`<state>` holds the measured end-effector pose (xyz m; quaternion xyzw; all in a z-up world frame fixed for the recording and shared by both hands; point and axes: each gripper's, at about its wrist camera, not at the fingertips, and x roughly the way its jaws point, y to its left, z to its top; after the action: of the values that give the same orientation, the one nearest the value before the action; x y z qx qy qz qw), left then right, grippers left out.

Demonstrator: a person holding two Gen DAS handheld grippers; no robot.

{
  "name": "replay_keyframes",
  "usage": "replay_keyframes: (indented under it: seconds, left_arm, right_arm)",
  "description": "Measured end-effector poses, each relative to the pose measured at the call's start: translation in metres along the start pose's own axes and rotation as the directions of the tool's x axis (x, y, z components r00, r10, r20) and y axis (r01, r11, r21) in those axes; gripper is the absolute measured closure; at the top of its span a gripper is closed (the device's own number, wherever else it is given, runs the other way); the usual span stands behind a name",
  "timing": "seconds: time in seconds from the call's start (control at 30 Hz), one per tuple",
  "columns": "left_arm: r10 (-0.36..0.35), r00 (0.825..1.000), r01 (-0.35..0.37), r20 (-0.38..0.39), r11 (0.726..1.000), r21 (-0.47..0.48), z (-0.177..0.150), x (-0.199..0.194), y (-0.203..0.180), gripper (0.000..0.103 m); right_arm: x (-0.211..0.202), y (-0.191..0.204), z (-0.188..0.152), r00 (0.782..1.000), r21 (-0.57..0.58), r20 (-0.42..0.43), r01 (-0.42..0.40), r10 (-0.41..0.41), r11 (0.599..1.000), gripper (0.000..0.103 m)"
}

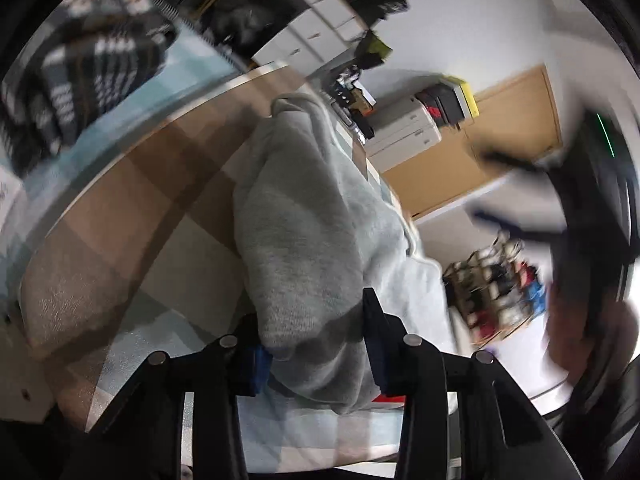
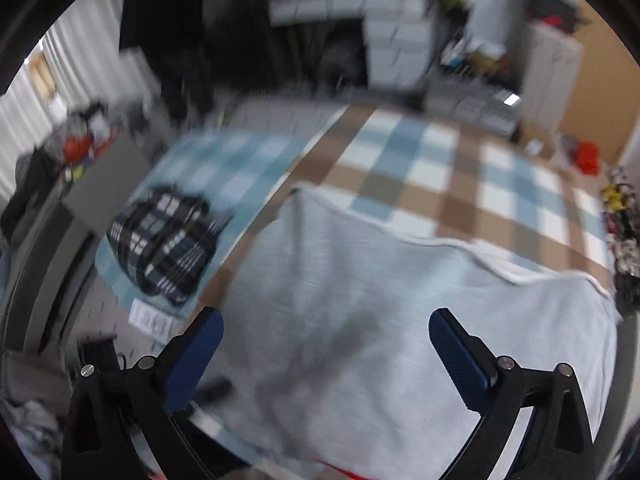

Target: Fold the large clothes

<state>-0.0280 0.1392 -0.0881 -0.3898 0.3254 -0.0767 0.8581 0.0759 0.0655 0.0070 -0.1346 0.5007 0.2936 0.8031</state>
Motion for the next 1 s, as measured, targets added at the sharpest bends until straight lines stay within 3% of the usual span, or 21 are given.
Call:
replay_keyframes:
  seconds: [0.07, 0.13, 0.17, 0.23, 0.37, 0.47, 0.53, 0.6, 0.67, 0.77, 0.8, 0.87, 0.9, 0.93, 0.97, 1.0]
  left_arm:
    - [0.048, 0.999, -0.049, 0.020, 0.996, 0.074, -0.003, 0.002, -0.009, 0.072]
    - [0.075, 0.996, -0.080, 0.041, 0.986, 0.146, -0.007, 0.003, -0.019, 0.072]
    - [0.095, 0.994, -0.105, 0.061, 0.976, 0.190, -0.010, 0.003, -0.026, 0.072]
    - [0.098, 0.992, -0.114, 0.074, 0.963, 0.245, -0.015, 0.004, -0.037, 0.073]
    - [0.095, 0.993, -0.113, 0.076, 0.954, 0.277, -0.015, 0.008, -0.043, 0.074]
    - [0.076, 0.996, -0.088, 0.056, 0.962, 0.257, -0.013, 0.009, -0.040, 0.074]
    - [0.051, 0.998, -0.057, 0.032, 0.969, 0.239, -0.012, 0.010, -0.036, 0.074]
    - [0.044, 0.999, -0.048, 0.021, 0.972, 0.229, -0.015, 0.006, -0.034, 0.074]
    - [0.043, 0.999, -0.046, 0.017, 0.974, 0.221, -0.016, 0.004, -0.035, 0.074]
    - [0.035, 0.999, -0.037, 0.014, 0.976, 0.216, -0.015, -0.002, -0.030, 0.074]
    - [0.029, 1.000, -0.031, 0.012, 0.976, 0.214, -0.015, -0.004, -0.029, 0.074]
    - [0.035, 0.999, -0.037, 0.014, 0.975, 0.220, -0.018, -0.003, -0.033, 0.074]
    - [0.031, 0.999, -0.034, 0.016, 0.975, 0.222, -0.018, -0.003, -0.035, 0.074]
    - [0.030, 0.999, -0.034, 0.020, 0.973, 0.227, -0.019, -0.002, -0.039, 0.074]
    - [0.030, 0.999, -0.034, 0.020, 0.971, 0.236, -0.019, -0.001, -0.041, 0.074]
    - [0.026, 0.999, -0.031, 0.024, 0.970, 0.240, -0.020, -0.002, -0.042, 0.074]
  right_arm:
    - [0.036, 0.023, 0.026, 0.990, -0.041, -0.140, 0.020, -0.025, 0.999, 0.000]
    - [0.074, 0.042, 0.042, 0.963, -0.070, -0.254, 0.074, -0.090, 0.995, 0.000]
    - [0.091, 0.050, 0.048, 0.945, -0.092, -0.292, 0.124, -0.146, 0.988, 0.000]
    - [0.130, 0.067, 0.054, 0.880, -0.182, -0.377, 0.234, -0.287, 0.955, 0.000]
    - [0.180, 0.083, 0.057, 0.769, -0.329, -0.445, 0.336, -0.458, 0.883, 0.000]
    - [0.202, 0.083, 0.059, 0.717, -0.374, -0.467, 0.371, -0.518, 0.850, 0.000]
    - [0.212, 0.082, 0.058, 0.698, -0.381, -0.487, 0.371, -0.525, 0.847, 0.001]
    - [0.224, 0.082, 0.056, 0.663, -0.413, -0.499, 0.383, -0.557, 0.826, 0.000]
    - [0.224, 0.082, 0.060, 0.670, -0.424, -0.479, 0.389, -0.567, 0.818, 0.000]
    - [0.224, 0.081, 0.055, 0.649, -0.508, -0.420, 0.412, -0.635, 0.757, 0.001]
    - [0.223, 0.082, 0.054, 0.652, -0.508, -0.418, 0.411, -0.633, 0.757, 0.001]
    - [0.218, 0.079, 0.052, 0.679, -0.467, -0.444, 0.381, -0.584, 0.798, 0.011]
    - [0.215, 0.077, 0.051, 0.677, -0.458, -0.457, 0.376, -0.576, 0.805, 0.041]
    - [0.214, 0.074, 0.048, 0.650, -0.481, -0.449, 0.402, -0.613, 0.779, 0.078]
    - [0.211, 0.070, 0.045, 0.651, -0.479, -0.447, 0.405, -0.614, 0.779, 0.078]
    - [0.208, 0.068, 0.043, 0.673, -0.476, -0.438, 0.389, -0.596, 0.788, 0.078]
